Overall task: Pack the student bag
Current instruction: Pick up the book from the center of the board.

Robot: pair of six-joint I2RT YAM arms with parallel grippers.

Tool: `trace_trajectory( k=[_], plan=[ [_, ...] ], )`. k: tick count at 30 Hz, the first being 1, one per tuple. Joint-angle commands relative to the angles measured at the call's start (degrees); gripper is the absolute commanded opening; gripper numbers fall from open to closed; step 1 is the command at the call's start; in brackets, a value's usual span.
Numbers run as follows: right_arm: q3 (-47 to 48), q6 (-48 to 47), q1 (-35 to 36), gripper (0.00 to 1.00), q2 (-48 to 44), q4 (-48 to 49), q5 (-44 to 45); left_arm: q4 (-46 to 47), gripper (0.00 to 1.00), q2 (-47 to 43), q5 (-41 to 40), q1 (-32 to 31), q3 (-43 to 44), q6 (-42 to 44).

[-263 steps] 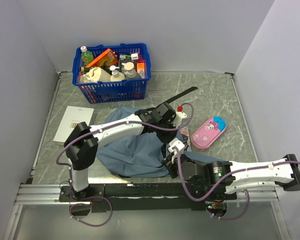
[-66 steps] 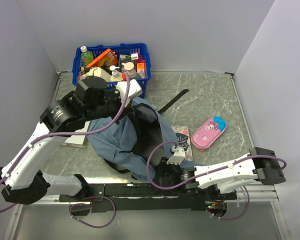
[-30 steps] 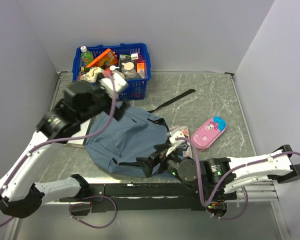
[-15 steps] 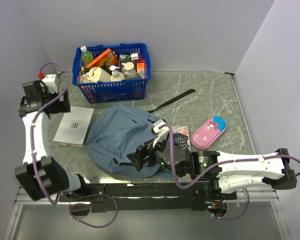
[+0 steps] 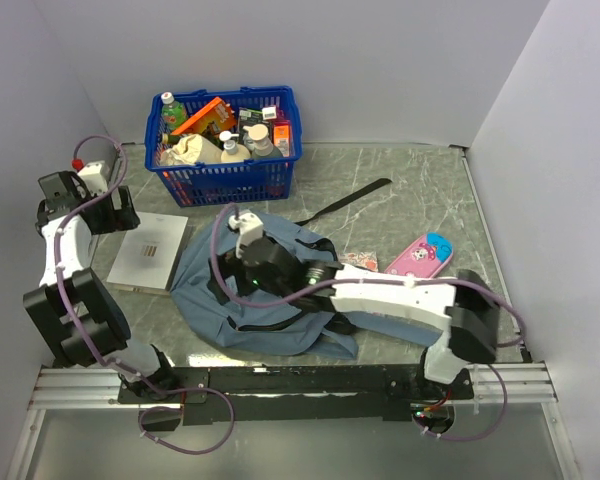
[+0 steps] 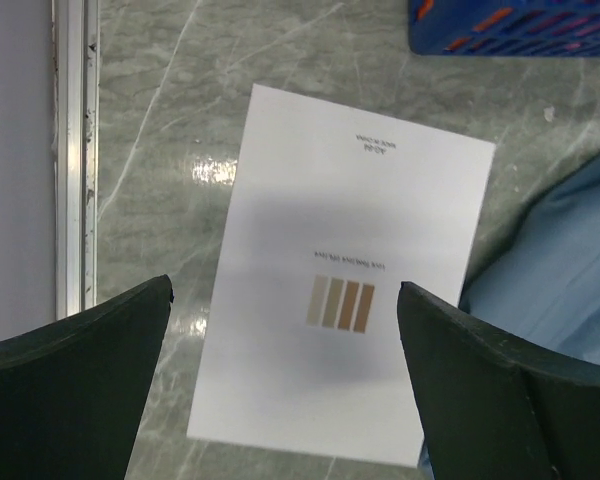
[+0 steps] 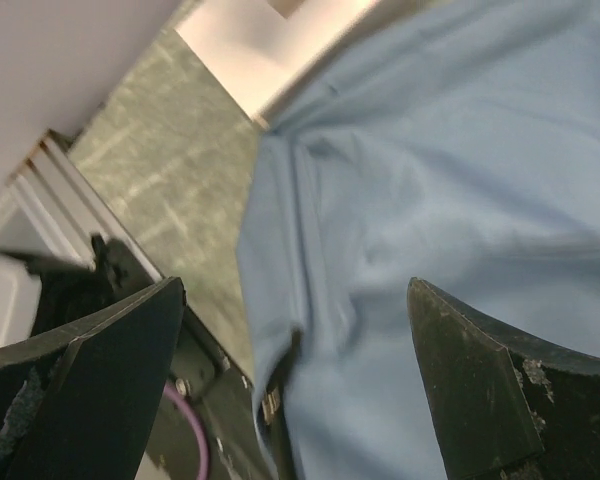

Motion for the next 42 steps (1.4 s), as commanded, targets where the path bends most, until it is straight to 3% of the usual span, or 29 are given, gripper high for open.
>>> trace_trajectory(
  k=[1, 9, 20, 26, 29, 36, 39, 42],
  plan=[
    [7.3, -1.2, -3.6, 1.00, 6.7, 7.7, -8.0, 7.3, 0.99, 1.6, -0.9, 0.2, -0.1, -3.6],
    [20.1, 0.6, -8.6, 1.00, 21.4, 10.1, -13.7, 10.8, 0.99, 5.8, -4.3, 0.2, -1.6, -4.5],
    [20.5, 2.5, -11.0, 1.00, 25.7, 15.4, -16.8, 11.0, 0.99, 12.0, -0.3, 0.2, -3.9, -1.8],
    [29.4, 4.8, -11.4, 1.00, 33.0, 17.4, -20.2, 11.2, 0.98, 14.1, 2.2, 0.2, -4.9, 0.3],
    [34.2, 8.6, -11.0, 1.00, 37.3, 16.6, -22.6, 11.1, 0.91, 13.2, 6.5, 0.2, -7.5, 3.5],
    [32.1, 11.9, -11.2, 1.00, 39.1, 14.9, -23.0, 5.6, 0.89, 8.7, 18.0, 0.2, -13.1, 18.2],
    [33.2, 14.6, -11.7, 1.00, 41.0, 12.4, -24.7, 2.1, 0.87, 8.9, 19.0, 0.2, -13.4, 20.6],
    [31.5, 17.2, -11.6, 1.00, 42.0, 17.5, -26.5, 1.7, 0.85, 8.4, 17.9, 0.3, -13.8, 20.8]
  ],
)
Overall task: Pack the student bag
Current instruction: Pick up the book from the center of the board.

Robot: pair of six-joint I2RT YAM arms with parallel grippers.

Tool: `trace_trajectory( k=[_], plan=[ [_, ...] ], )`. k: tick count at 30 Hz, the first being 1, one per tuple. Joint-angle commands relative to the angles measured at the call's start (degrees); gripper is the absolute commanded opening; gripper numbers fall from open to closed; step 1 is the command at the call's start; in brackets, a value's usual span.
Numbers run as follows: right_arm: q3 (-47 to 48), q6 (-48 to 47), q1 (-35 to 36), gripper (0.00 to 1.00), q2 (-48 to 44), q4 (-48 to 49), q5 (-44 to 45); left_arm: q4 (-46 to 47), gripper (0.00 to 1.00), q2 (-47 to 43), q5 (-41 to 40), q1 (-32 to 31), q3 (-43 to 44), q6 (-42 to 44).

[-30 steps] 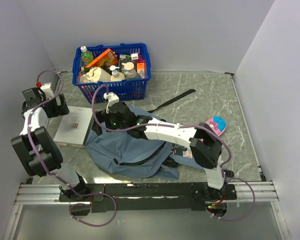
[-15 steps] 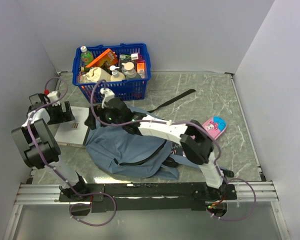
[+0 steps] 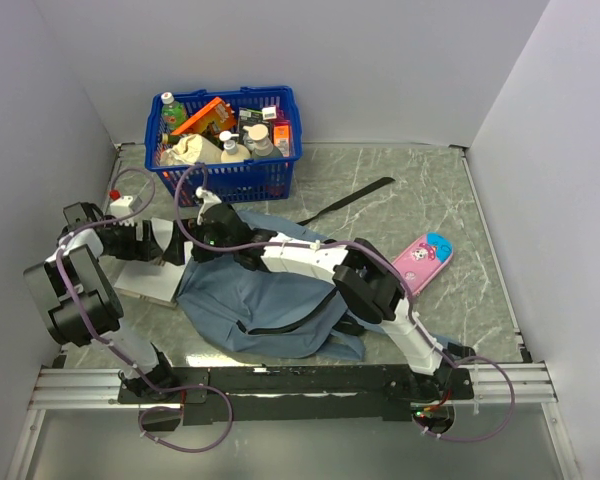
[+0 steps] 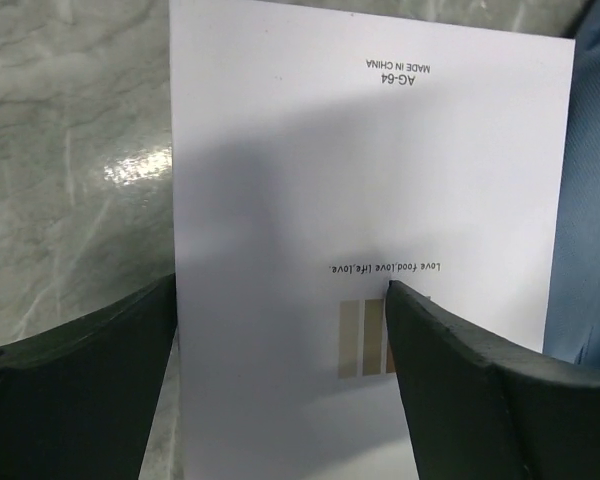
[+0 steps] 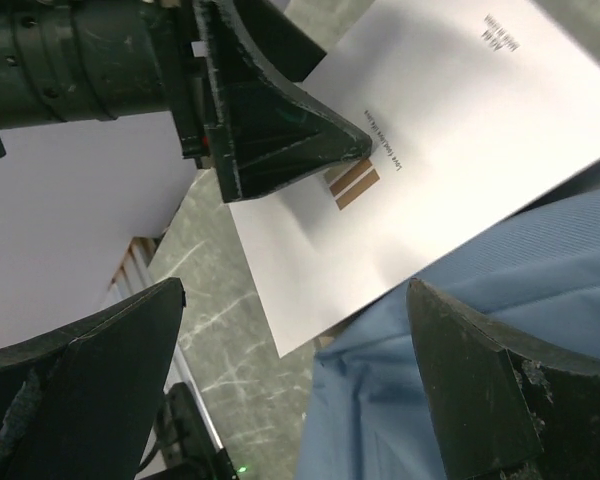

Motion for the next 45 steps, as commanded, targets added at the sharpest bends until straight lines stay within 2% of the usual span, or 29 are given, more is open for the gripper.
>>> trace_trajectory(
  k=[1, 4, 8, 11, 13, 17, 19, 22, 23, 24, 25, 29, 34, 35, 36, 38, 45],
  plan=[
    [0.7, 4.7, -0.3, 1.00, 2.5, 4.2, -3.8, -6.3, 0.85, -1.7, 3.3, -0.1, -2.0, 5.7],
    [2.6, 5.1, -0.1, 1.00, 4.2, 0.2, -3.0, -7.1, 0.84, -3.4, 3.7, 0.7, -2.4, 5.8],
    [-5.6, 8.8, -0.2, 1.00, 2.1, 0.0, -0.6, -7.9, 0.84, -4.3, 3.0, 2.1, -2.0, 6.1],
    [-3.6, 8.5, 0.1, 1.00, 3.1, -9.3, 3.2, -10.1, 0.84, -1.6, 3.4, 4.7, 1.0, 6.9],
    [-6.3, 9.7, 0.0, 1.00, 1.8, -10.8, 6.4, -12.5, 0.83, 1.0, 3.1, 5.8, 3.7, 7.8],
    [-11.5, 8.0, -0.3, 1.00, -2.7, -14.3, 12.5, -12.4, 0.81, 1.4, 2.3, 8.0, 3.0, 11.2],
    [-10.1, 4.8, -0.2, 1.00, -3.5, -18.8, 17.2, -11.7, 0.81, 0.1, 1.9, 8.0, 1.4, 11.9],
    [0.4, 0.9, 0.1, 1.00, -1.5, -29.3, 22.4, -11.1, 0.81, -0.7, 1.4, 8.0, 0.4, 12.2],
    [4.0, 0.2, 0.1, 1.00, -1.6, -29.6, 23.7, -11.0, 0.81, -0.7, 1.1, 8.0, 0.5, 12.4],
    [4.3, -1.0, 0.6, 1.00, -2.1, -28.1, 23.8, -10.9, 0.80, -0.8, 0.4, 8.0, 0.7, 12.2],
    [2.4, -1.5, 0.8, 1.00, -3.9, -22.3, 23.9, -10.9, 0.80, -1.0, 0.2, 8.1, 0.7, 12.1],
    [3.0, 1.6, 1.0, 1.00, -2.7, -15.2, 16.3, -10.2, 0.81, -2.8, 0.1, 8.1, -0.2, 12.7],
    [3.1, 4.6, 2.1, 1.00, -1.2, -10.1, 10.9, -10.0, 0.81, -3.2, 1.0, 8.1, 0.3, 11.5],
    [3.6, 4.2, 2.3, 1.00, -1.5, -11.6, 10.5, -9.9, 0.81, -3.0, 1.1, 8.0, 0.4, 11.3],
    [4.4, 2.4, 3.2, 1.00, -1.9, -12.4, 14.2, -9.8, 0.81, -2.9, 1.1, 8.1, 0.4, 11.3],
    [4.2, -0.9, 5.2, 1.00, -3.6, -11.3, 14.9, -9.4, 0.81, -2.8, 1.1, 8.1, 0.1, 10.9],
    [1.6, 4.1, 4.5, 1.00, -0.3, -6.3, 3.9, -9.0, 0.80, -2.6, 0.9, 8.1, -0.5, 10.8]
  ],
)
